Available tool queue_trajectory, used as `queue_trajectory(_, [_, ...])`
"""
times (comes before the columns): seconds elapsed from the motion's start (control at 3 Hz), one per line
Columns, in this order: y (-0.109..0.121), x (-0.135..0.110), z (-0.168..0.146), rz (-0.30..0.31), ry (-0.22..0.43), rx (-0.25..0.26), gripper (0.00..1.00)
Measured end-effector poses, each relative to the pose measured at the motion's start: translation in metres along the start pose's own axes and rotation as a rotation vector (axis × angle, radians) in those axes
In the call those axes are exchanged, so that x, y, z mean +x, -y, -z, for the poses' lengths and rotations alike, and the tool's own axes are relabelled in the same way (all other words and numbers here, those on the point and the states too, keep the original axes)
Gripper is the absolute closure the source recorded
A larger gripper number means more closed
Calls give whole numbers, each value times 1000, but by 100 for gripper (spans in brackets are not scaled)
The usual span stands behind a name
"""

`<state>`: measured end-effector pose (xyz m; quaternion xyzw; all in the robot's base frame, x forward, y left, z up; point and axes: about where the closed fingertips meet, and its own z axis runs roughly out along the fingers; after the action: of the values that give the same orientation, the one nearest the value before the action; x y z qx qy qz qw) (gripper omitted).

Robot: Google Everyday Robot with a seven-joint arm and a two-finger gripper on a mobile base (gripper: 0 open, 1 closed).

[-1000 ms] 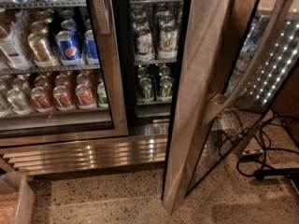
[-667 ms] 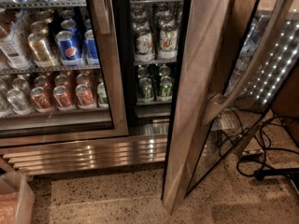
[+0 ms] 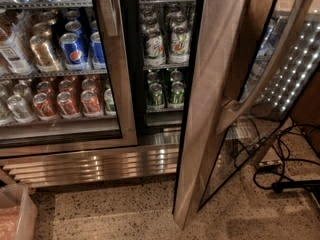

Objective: Open right fridge door

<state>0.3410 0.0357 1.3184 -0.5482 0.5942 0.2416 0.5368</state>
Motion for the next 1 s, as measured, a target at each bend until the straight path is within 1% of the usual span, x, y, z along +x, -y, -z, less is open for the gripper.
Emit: queue_trajectory(1.0, [0, 0, 0, 0, 0, 0, 9])
